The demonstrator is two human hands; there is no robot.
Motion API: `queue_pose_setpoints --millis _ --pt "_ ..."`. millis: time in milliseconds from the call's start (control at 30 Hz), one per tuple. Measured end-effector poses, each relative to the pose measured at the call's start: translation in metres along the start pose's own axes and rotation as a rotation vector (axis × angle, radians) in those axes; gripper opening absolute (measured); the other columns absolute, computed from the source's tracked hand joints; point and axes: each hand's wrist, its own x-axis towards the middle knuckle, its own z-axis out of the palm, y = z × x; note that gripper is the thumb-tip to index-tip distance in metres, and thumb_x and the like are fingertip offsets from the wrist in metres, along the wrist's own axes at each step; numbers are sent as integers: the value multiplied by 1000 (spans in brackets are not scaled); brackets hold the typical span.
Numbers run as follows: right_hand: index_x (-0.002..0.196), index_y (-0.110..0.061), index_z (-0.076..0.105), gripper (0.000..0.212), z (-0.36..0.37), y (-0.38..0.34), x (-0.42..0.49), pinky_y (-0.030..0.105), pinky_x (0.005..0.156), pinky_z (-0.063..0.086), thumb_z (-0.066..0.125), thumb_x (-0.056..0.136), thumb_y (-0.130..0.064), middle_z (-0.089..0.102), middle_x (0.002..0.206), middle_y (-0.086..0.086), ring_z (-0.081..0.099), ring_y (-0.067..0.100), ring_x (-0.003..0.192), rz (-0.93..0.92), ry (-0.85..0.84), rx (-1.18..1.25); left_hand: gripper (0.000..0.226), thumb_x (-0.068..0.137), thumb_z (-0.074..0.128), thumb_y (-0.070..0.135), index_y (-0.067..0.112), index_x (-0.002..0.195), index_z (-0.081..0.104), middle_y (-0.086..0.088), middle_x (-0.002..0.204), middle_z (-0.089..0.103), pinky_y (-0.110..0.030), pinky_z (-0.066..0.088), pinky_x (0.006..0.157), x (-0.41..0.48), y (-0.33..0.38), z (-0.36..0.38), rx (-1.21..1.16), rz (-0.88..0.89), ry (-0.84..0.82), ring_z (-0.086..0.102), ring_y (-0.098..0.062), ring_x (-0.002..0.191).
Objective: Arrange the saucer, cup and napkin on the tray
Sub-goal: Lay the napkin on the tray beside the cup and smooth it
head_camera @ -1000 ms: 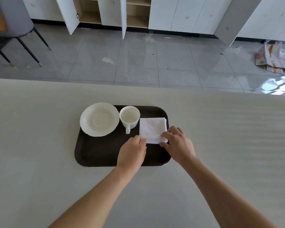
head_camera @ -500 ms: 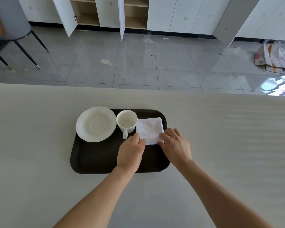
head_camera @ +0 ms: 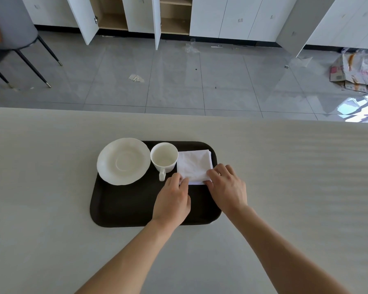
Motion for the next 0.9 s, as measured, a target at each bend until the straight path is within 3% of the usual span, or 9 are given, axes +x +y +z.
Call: queue_pose_setpoints --millis 200,367,500,533,600,633,700,767,900 --pt "77 -14 63 15 4 1 2 25 45 31 74 83 -23 63 83 0 57 27 77 19 -15 3 47 78 64 6 3 125 60 -13 113 58 -29 55 81 0 -2 2 14 21 -36 62 -25 96" --pt "78 -14 63 15 5 0 5 26 46 31 73 83 -25 62 83 0 56 27 78 37 -16 11 49 85 55 19 5 133 55 -15 126 53 -39 50 100 -3 -5 6 124 53 -29 52 -28 122" --pt "87 -16 66 17 2 2 4 29 48 44 77 81 -28 63 94 -2 55 25 88 34 -40 50 53 90 50 25 2 138 51 -19 144 50 -47 42 110 -5 -5 10 176 75 -58 46 -33 138" --pt "96 -19 68 23 1 4 3 33 54 51 77 80 -33 65 104 -3 55 24 96 1 -56 69 54 92 50 27 3 140 49 -19 149 47 -47 40 113 -6 -6 11 189 72 -71 42 -33 141" --pt "127 -22 61 52 -2 8 2 39 86 56 69 84 -49 59 135 -6 48 23 123 -44 -151 94 57 94 49 31 5 144 45 -18 154 42 -47 37 115 -7 -7 12 202 68 -90 37 -31 145" --pt "141 -23 51 65 -3 10 3 40 103 48 57 87 -58 48 150 -8 37 23 137 -34 -212 97 58 95 48 33 6 146 44 -18 155 40 -47 36 116 -8 -7 13 202 68 -94 35 -30 146" --pt "155 -25 29 77 -3 13 9 42 120 28 30 92 -69 23 164 -14 11 22 152 9 -304 90 58 96 46 35 9 148 40 -17 157 37 -47 35 117 -8 -8 14 201 67 -104 31 -29 148" --pt "158 -27 18 76 0 14 20 44 124 16 15 95 -68 10 167 -16 -2 22 154 7 -338 68 59 97 44 37 10 149 38 -16 159 35 -47 33 118 -8 -8 14 207 63 -112 29 -29 149" --pt "159 -29 9 66 10 15 36 45 125 5 14 100 -60 2 167 -16 -8 23 154 -23 -413 -23 61 97 40 38 12 152 33 -15 162 29 -45 27 121 -11 -10 15 219 56 -133 22 -27 152"
